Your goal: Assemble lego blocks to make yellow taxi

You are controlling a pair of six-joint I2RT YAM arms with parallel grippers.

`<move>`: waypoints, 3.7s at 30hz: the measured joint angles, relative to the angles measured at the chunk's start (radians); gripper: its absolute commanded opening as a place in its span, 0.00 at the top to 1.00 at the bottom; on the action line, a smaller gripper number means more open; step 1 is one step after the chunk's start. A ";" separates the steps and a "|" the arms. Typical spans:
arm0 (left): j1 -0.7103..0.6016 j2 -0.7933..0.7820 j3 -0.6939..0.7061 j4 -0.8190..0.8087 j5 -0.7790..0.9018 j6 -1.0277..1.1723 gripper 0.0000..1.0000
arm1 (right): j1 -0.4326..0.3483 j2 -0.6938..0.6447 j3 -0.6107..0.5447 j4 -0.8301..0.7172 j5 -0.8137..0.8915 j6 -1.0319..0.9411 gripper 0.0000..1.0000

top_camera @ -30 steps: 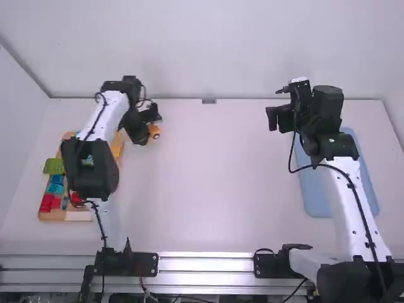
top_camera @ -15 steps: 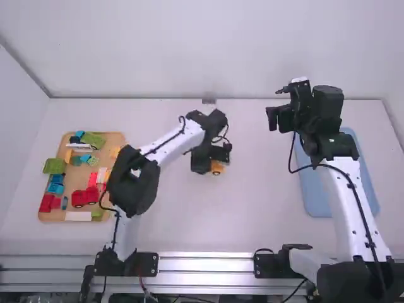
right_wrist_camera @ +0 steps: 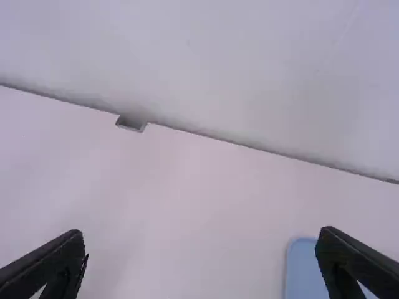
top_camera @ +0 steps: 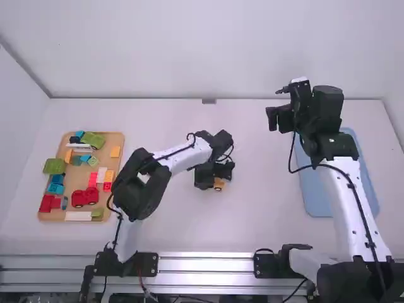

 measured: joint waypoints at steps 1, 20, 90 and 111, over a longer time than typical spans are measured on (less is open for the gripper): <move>0.000 0.000 -0.002 0.011 0.006 -0.035 0.98 | 0.000 0.000 0.000 0.000 0.000 0.000 0.02; 0.002 -0.001 -0.137 0.150 -0.057 -0.138 0.38 | 0.000 0.000 0.000 -0.003 0.000 0.000 0.02; 0.962 0.153 0.399 -0.138 -0.090 -0.454 0.01 | 0.000 0.001 0.000 0.078 -0.106 0.001 0.02; 0.962 0.153 0.398 -0.280 -0.104 -0.574 0.01 | 0.000 0.001 0.000 0.086 -0.112 0.003 0.02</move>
